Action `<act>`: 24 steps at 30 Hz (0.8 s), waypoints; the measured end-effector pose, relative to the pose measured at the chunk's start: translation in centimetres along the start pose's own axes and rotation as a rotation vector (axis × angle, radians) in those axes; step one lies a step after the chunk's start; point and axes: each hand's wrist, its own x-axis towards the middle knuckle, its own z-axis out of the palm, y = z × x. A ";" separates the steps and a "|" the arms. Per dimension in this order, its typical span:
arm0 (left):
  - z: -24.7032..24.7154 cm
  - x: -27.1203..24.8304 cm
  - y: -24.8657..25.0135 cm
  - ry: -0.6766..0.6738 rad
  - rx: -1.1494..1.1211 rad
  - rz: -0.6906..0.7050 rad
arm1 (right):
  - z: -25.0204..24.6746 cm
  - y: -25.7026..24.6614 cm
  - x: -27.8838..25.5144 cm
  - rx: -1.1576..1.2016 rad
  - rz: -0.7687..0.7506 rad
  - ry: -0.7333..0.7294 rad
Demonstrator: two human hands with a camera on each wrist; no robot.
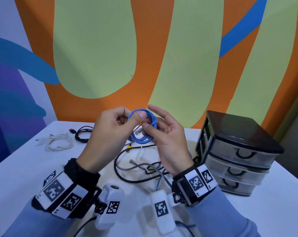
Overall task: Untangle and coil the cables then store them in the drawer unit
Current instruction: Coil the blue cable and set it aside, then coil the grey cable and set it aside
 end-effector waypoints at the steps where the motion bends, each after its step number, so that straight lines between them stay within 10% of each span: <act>1: -0.1 0.0 -0.2 0.002 0.010 0.009 | -0.1 -0.1 0.0 -0.075 -0.012 -0.012; 19: -2.8 1.4 -1.6 -0.244 0.096 -0.173 | -1.8 0.0 0.7 -0.265 0.101 -0.082; 24: -4.7 2.7 -2.3 -0.123 0.169 -0.195 | -2.3 1.2 1.1 -0.636 0.067 -0.089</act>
